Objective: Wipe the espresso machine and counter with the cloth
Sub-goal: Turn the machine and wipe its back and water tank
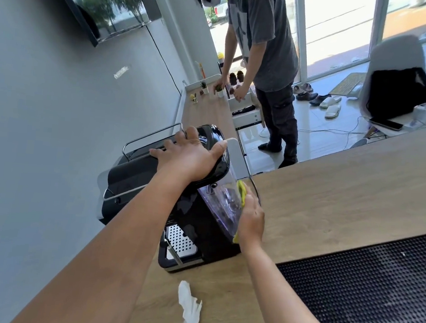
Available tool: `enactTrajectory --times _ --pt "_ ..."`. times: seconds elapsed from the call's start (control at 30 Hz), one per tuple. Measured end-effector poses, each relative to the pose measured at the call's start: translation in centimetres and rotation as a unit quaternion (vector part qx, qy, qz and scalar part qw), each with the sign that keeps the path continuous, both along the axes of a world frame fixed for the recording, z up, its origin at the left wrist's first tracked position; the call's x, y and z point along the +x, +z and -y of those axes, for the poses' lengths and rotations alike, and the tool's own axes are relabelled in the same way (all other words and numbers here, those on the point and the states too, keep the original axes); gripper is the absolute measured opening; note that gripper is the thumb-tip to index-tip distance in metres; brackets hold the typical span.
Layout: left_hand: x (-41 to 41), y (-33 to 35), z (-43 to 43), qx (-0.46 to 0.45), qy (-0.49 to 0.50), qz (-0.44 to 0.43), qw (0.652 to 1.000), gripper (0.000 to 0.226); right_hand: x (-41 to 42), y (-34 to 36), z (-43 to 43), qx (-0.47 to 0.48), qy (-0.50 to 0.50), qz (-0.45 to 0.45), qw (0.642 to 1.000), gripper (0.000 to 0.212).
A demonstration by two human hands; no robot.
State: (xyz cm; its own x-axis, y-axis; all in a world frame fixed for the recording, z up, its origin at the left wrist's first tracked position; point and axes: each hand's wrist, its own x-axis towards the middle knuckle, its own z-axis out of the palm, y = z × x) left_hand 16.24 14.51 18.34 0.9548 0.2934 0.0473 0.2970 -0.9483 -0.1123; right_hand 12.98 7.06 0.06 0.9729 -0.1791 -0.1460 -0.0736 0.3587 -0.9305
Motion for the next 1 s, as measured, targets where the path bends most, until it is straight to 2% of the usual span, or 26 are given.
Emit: enactTrajectory --times 0.07,0.13,0.2,0.3,0.4,0.43,0.5,0.6,0.63,0.7,0.77,0.83,0.9,1.0 --pt "0.0 -0.1 0.0 0.000 -0.004 0.000 1.000 0.094 -1.3 -1.6 -0.7 0.013 -0.023 -0.054 0.998 0.042" --pt "0.0 -0.1 0.0 0.000 -0.003 0.002 1.000 0.094 -3.2 -0.7 -2.3 0.017 -0.058 -0.059 0.996 0.046" --pt "0.1 0.0 0.1 0.000 -0.001 0.002 1.000 0.093 -5.0 2.5 -4.0 -0.001 -0.061 0.002 0.998 0.051" --pt "0.0 -0.2 0.0 0.000 -0.003 0.001 1.000 0.093 -5.0 6.7 -5.0 -0.054 -0.106 0.153 0.981 0.052" --pt "0.1 -0.2 -0.2 0.001 -0.003 0.003 1.000 0.093 -2.8 4.3 -4.8 -0.127 -0.190 0.242 0.943 0.049" --pt "0.1 -0.3 -0.3 0.002 -0.003 0.002 1.000 0.093 -2.6 2.2 -5.1 -0.147 -0.202 0.233 0.940 0.048" --pt "0.2 -0.4 -0.3 0.001 -0.004 0.001 1.000 0.094 -3.3 -2.0 -5.7 -0.157 -0.211 0.144 0.954 0.050" --pt "0.2 -0.3 -0.2 0.006 -0.002 0.004 1.000 0.094 -4.0 -3.5 -6.7 -0.095 -0.228 0.042 0.968 0.049" --pt "0.2 -0.3 -0.1 0.009 -0.001 0.005 1.000 0.094 -3.9 -2.3 -6.9 -0.064 -0.229 0.046 0.970 0.049" --pt "0.2 -0.3 -0.3 0.009 0.002 0.007 1.000 0.094 -3.9 1.3 -7.3 -0.027 -0.217 0.123 0.968 0.049" --pt "0.3 -0.4 -0.3 0.012 0.001 0.008 1.000 0.094 -3.9 4.3 -7.2 -0.034 -0.218 0.201 0.954 0.049" --pt "0.2 -0.4 -0.3 0.012 0.001 0.009 1.000 0.094 -3.3 4.2 -6.8 -0.072 -0.223 0.221 0.947 0.049" --pt "0.2 -0.3 -0.3 0.012 -0.002 0.006 1.000 0.094 -2.9 1.3 -6.2 -0.113 -0.231 0.197 0.946 0.046" --pt "0.0 -0.2 -0.3 0.015 -0.006 0.002 1.000 0.095 -2.7 -4.5 -5.1 -0.121 -0.238 0.075 0.961 0.043"
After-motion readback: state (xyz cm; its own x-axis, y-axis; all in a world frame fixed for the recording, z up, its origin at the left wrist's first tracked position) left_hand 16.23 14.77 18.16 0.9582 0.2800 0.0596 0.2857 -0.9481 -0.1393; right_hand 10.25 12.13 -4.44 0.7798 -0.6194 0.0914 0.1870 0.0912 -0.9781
